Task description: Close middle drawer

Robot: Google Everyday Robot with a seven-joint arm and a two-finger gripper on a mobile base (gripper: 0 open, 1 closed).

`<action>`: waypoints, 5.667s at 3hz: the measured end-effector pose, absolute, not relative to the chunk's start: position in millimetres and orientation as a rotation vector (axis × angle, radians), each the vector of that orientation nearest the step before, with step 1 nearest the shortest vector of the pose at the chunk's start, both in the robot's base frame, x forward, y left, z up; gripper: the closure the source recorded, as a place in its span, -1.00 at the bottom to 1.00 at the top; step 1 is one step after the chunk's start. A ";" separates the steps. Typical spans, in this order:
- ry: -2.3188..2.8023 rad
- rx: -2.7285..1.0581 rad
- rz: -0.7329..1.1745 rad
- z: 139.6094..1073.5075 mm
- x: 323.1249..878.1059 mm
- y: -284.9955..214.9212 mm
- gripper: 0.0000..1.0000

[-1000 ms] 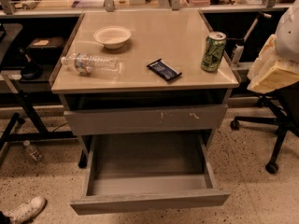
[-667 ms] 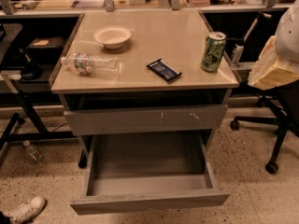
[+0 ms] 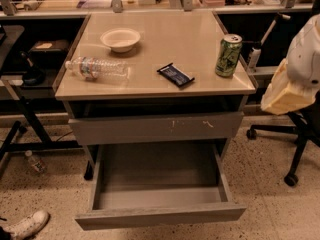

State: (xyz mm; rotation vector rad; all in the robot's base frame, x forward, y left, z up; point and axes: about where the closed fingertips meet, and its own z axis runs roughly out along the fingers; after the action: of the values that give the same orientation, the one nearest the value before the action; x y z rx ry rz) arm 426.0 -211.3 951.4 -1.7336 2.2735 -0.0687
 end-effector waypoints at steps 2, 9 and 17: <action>2.451 -1.723 0.102 817.4 381.2 -189.2 1.00; 2.633 -1.679 0.520 518.5 325.3 -137.1 1.00; 2.668 -1.523 0.551 417.3 382.4 -125.1 -1.00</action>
Offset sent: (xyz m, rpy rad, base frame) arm -0.0868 0.0335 -0.2634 0.0292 0.3982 -0.0986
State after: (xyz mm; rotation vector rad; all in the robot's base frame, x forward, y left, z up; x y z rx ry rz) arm 382.4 -125.1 417.3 -1.5235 2.6675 0.5509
